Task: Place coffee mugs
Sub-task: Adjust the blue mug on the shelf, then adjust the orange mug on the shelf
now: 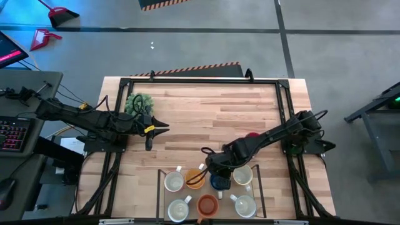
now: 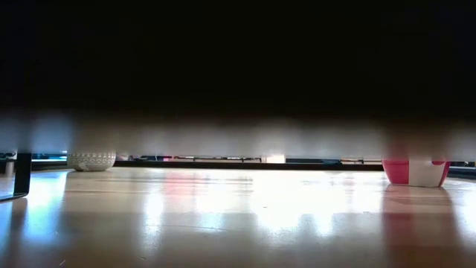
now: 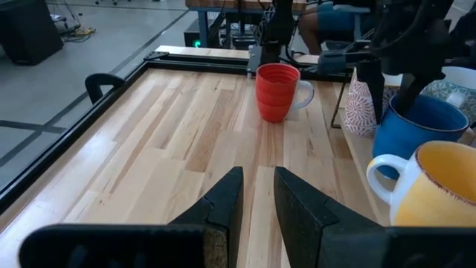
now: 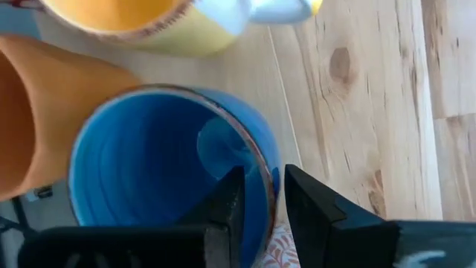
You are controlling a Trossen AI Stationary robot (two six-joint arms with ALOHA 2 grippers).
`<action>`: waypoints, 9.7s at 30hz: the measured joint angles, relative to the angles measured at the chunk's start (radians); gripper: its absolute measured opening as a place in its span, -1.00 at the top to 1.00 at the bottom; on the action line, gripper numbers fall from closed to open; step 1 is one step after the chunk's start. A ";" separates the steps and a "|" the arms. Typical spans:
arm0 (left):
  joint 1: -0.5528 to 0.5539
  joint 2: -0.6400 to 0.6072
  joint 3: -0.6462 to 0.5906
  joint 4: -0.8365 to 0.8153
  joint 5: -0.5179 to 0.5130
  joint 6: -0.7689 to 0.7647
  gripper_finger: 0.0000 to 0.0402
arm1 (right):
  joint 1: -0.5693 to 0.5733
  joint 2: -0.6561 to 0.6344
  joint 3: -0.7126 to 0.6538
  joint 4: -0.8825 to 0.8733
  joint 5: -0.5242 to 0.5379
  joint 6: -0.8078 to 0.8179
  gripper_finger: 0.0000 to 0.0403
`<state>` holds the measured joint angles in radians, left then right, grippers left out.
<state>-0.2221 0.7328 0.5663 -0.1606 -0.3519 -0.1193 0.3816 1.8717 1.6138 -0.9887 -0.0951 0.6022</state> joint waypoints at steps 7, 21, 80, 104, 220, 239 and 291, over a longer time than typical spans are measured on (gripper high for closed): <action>0.000 0.000 0.000 0.000 0.000 0.000 0.67 | 0.000 0.015 0.001 0.000 0.041 -0.008 0.64; 0.000 0.000 0.000 0.000 0.000 -0.008 0.67 | 0.028 0.048 0.001 0.009 0.088 -0.008 0.64; 0.000 0.000 0.000 -0.009 -0.030 0.018 0.67 | 0.018 0.107 0.204 -0.226 0.165 -0.041 1.00; 0.000 0.000 0.000 -0.008 -0.030 0.019 0.67 | 0.011 0.107 0.204 -0.243 0.153 0.030 1.00; 0.000 0.000 0.000 -0.011 -0.042 0.071 0.67 | 0.021 0.168 0.452 -0.444 0.079 0.515 0.55; 0.000 0.000 0.000 -0.010 -0.047 0.071 0.67 | 0.013 0.168 0.657 -0.469 0.091 0.203 0.55; 0.000 0.000 0.000 -0.007 -0.051 -0.140 0.67 | 0.247 0.357 0.655 -0.267 0.127 0.430 0.78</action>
<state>-0.2222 0.7330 0.5659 -0.1677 -0.4025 -0.2592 0.6286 2.2285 2.2692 -1.2555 0.0324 1.0324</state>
